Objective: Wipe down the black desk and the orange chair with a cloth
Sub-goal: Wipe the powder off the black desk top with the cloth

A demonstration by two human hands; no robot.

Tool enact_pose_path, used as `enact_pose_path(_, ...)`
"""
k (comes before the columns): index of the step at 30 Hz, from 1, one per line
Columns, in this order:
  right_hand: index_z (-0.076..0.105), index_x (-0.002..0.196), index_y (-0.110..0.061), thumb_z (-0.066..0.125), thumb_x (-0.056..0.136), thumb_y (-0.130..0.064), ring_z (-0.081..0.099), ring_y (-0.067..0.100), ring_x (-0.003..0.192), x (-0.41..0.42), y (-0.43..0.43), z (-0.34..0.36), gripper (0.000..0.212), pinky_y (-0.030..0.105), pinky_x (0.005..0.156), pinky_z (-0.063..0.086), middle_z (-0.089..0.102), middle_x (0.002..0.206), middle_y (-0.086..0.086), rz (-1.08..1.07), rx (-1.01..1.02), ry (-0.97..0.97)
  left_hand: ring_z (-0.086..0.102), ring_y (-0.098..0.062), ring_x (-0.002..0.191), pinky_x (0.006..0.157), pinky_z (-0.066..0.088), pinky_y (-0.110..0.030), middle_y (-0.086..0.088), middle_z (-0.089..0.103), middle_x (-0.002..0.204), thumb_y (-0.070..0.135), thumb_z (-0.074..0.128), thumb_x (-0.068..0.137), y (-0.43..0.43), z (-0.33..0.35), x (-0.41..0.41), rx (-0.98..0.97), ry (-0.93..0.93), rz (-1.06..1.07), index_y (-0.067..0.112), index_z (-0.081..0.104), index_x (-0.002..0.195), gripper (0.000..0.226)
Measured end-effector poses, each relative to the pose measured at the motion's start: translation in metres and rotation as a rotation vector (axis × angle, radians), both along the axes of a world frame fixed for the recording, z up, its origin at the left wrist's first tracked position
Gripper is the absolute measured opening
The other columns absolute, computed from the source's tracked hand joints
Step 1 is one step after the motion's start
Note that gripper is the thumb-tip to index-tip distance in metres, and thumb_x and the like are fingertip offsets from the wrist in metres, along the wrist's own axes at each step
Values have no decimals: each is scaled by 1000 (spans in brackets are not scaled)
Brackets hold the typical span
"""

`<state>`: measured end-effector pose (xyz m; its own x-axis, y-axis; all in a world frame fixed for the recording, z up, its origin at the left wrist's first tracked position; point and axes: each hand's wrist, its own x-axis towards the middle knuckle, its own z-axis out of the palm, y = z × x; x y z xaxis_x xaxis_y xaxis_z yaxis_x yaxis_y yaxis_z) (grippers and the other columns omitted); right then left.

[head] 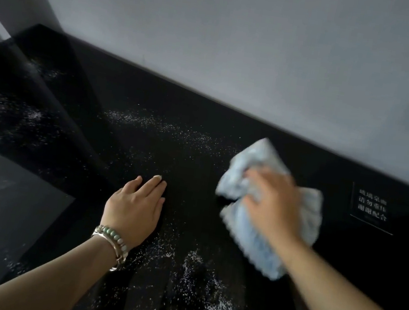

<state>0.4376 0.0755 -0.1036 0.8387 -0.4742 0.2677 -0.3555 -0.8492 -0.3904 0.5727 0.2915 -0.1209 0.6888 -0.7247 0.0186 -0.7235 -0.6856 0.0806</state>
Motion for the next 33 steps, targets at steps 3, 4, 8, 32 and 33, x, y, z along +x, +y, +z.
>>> enact_pose_path(3, 42, 132, -22, 51, 86, -30, 41, 39, 120, 8, -68, -3, 47, 51, 96, 33, 42, 140, 7, -537, 3, 246, 61, -32, 105, 91, 48, -51, 6, 62, 123, 40, 28, 89, 7, 1, 4, 28, 34, -28, 21, 64, 118, 50)
enact_pose_path(4, 35, 137, -23, 50, 88, -35, 36, 39, 124, 12, -81, -5, 53, 52, 100, 28, 34, 145, 8, -597, 26, 348, 58, -29, 109, 95, 45, -51, 10, 59, 126, 43, 24, 89, 9, 0, 5, 0, 64, -19, 25, 62, 121, 53)
enact_pose_path(8, 31, 137, -26, 44, 86, -38, 35, 33, 125, 46, -84, -16, 54, 49, 99, 25, 35, 146, 5, -522, -43, 446, 56, -23, 108, 87, 51, -43, 16, 57, 128, 43, 25, 90, 15, -2, 12, -63, 100, -35, 30, 60, 122, 50)
enact_pose_path(32, 63, 103, -14, 52, 65, -29, 57, 37, 81, 39, 30, -9, 42, 45, 66, 47, 66, 89, 9, 383, 83, 25, 20, -34, 138, 113, 21, -48, -3, 27, 151, 48, 23, 95, -14, 1, 48, 15, 279, 337, 24, 37, 139, 52)
enact_pose_path(33, 58, 100, 1, 44, 69, -28, 50, 46, 78, 34, 24, -6, 45, 52, 64, 42, 57, 91, 27, 464, 271, -47, 17, -32, 140, 114, 17, -48, -1, 24, 152, 48, 22, 95, -13, 0, 46, 13, 282, 341, 25, 34, 141, 53)
